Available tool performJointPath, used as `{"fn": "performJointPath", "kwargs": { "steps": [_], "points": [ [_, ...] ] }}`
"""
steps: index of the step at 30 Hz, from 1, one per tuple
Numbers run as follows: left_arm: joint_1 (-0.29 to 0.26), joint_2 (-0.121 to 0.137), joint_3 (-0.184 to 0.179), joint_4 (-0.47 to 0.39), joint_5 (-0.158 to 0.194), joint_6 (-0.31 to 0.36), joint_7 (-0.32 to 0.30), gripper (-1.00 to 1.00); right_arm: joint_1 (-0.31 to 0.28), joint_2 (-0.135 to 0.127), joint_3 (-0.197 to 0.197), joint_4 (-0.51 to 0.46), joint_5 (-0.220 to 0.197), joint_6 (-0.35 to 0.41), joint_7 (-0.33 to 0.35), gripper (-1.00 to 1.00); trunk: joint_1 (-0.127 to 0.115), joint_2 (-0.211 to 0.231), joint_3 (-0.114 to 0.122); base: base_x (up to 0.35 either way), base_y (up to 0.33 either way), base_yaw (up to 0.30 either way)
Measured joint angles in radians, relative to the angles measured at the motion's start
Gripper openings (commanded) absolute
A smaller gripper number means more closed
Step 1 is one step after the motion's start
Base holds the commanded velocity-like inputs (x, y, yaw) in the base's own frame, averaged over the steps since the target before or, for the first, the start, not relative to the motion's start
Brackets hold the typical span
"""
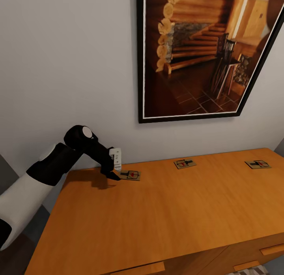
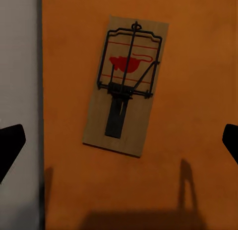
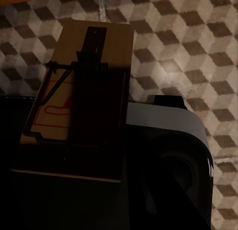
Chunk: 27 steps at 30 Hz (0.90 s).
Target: Take the four mousetraps from the cabinet in the bathroom and place them on the bathroom floor. Make sure all four end up on the same floor surface, and ensure that at least two of them are either under or directly next to the same bathroom sink.
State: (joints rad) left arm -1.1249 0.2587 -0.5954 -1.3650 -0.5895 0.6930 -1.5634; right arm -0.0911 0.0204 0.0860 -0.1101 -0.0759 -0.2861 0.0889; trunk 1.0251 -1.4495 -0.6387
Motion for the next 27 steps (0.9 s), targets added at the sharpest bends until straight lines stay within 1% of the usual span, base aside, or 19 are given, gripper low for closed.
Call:
{"fn": "performJointPath", "kwargs": {
  "steps": [14,16,19,22,27],
  "points": [
    [0.000,0.000,0.000,-0.002,0.003,-0.008,0.000,1.00,0.000,0.000,0.000,0.000,0.000,0.000,0.000,-1.00,0.000,0.000,0.000,0.000,0.000,0.000],
    [0.000,0.000,0.000,-0.002,0.013,-0.008,0.000,1.00,0.000,0.000,0.000,0.000,0.000,0.000,0.000,-1.00,0.000,0.000,0.000,0.000,0.000,0.000],
    [0.000,0.000,0.000,-0.002,0.037,-0.009,0.000,1.00,0.000,0.000,0.000,0.000,0.000,0.000,0.000,-1.00,0.000,0.000,0.000,0.000,0.000,0.000],
    [0.000,0.000,0.000,-0.002,0.050,-0.010,0.000,1.00,0.000,0.000,0.000,0.000,0.000,0.000,0.000,-1.00,0.000,0.000,0.000,0.000,0.000,0.000],
    [0.000,0.001,0.000,-0.002,0.061,-0.016,0.000,1.00,0.000,0.000,0.000,0.000,0.000,0.000,0.000,-1.00,0.000,0.000,0.000,0.000,0.000,0.000]
  ]
}}
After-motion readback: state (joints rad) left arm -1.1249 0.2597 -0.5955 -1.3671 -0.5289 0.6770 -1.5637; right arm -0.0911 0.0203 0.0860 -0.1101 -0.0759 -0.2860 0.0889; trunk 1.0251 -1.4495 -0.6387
